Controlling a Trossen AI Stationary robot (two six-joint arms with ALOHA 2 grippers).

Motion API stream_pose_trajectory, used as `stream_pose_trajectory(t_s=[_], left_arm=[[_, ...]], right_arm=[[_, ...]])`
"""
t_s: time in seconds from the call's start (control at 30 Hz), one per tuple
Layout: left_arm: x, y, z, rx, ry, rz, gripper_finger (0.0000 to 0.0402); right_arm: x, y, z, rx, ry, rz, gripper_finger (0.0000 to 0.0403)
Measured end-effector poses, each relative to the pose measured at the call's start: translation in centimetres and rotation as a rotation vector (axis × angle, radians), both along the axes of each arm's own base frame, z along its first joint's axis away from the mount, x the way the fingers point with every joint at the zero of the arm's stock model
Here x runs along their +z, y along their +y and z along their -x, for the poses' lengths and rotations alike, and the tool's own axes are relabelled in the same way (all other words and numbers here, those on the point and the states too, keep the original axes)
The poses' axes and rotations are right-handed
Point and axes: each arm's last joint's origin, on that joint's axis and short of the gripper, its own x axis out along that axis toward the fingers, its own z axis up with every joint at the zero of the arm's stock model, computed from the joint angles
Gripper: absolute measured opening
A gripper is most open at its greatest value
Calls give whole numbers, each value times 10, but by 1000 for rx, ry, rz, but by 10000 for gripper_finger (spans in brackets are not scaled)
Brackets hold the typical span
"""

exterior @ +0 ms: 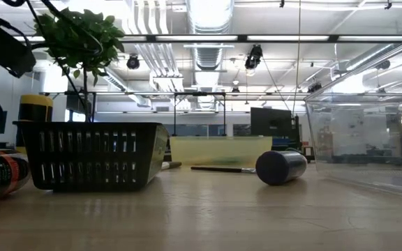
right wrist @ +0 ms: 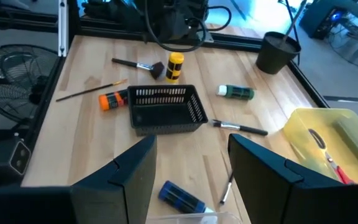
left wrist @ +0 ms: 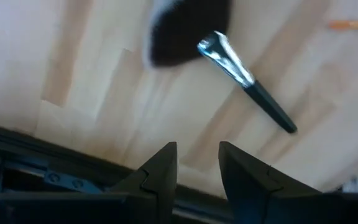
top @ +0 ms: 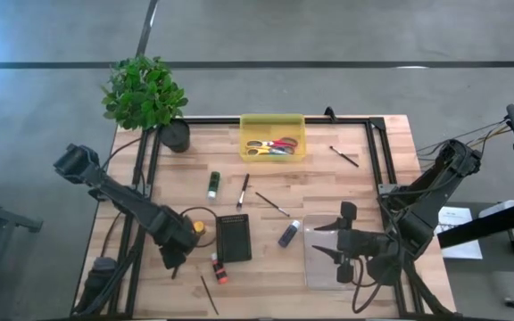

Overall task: Pick & Place Paint Supplies
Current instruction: Put the highlighter brush into the transparent bin

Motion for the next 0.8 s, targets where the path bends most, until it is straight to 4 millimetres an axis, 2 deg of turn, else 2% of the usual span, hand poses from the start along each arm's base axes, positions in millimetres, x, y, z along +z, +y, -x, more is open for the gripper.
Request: stream_pose_trajectory(t_s=[0.43,0.63,0.8], left_arm=[[-8,-8,5,176,-170,-248,129],[-29,-5,7,232,-236,-248,129],[-48,3,17,287,-224,-291,129]], right_arm=[[2,7,5,32,-15,-2,198],[2,10,7,46,-22,-10,198],[2,12,8,52,-26,-11,198]])
